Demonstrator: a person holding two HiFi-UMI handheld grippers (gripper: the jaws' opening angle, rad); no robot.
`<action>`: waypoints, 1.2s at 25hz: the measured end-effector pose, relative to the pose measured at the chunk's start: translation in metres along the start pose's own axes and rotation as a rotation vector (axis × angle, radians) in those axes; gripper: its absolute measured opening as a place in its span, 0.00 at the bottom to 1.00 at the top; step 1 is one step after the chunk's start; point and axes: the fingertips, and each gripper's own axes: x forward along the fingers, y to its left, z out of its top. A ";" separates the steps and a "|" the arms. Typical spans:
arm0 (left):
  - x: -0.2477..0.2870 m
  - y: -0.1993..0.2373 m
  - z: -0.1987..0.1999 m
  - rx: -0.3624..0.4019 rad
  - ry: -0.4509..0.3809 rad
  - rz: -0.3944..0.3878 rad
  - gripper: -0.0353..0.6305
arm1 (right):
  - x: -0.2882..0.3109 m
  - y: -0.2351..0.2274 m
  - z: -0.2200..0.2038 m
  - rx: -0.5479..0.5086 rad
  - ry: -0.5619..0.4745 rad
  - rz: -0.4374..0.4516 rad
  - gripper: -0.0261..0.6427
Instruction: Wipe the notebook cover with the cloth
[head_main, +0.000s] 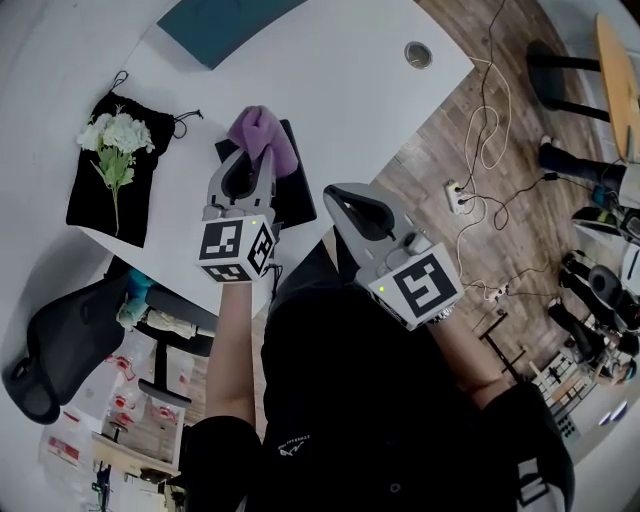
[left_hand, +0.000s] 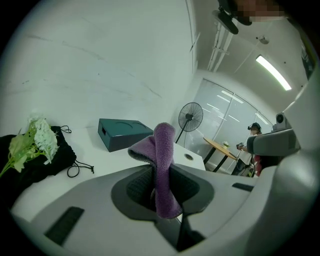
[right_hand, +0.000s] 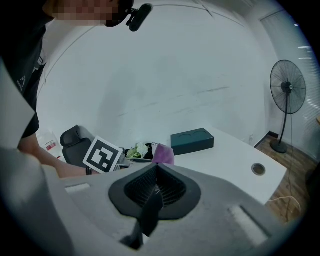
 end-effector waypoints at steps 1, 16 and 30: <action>0.003 0.000 -0.002 0.000 0.007 -0.003 0.17 | 0.001 -0.001 -0.001 0.002 0.001 -0.001 0.04; 0.037 0.008 -0.040 -0.007 0.134 -0.008 0.17 | 0.014 -0.010 -0.013 0.032 -0.007 -0.015 0.04; 0.058 0.022 -0.059 0.060 0.232 0.039 0.17 | 0.017 -0.012 -0.020 0.033 0.017 -0.022 0.04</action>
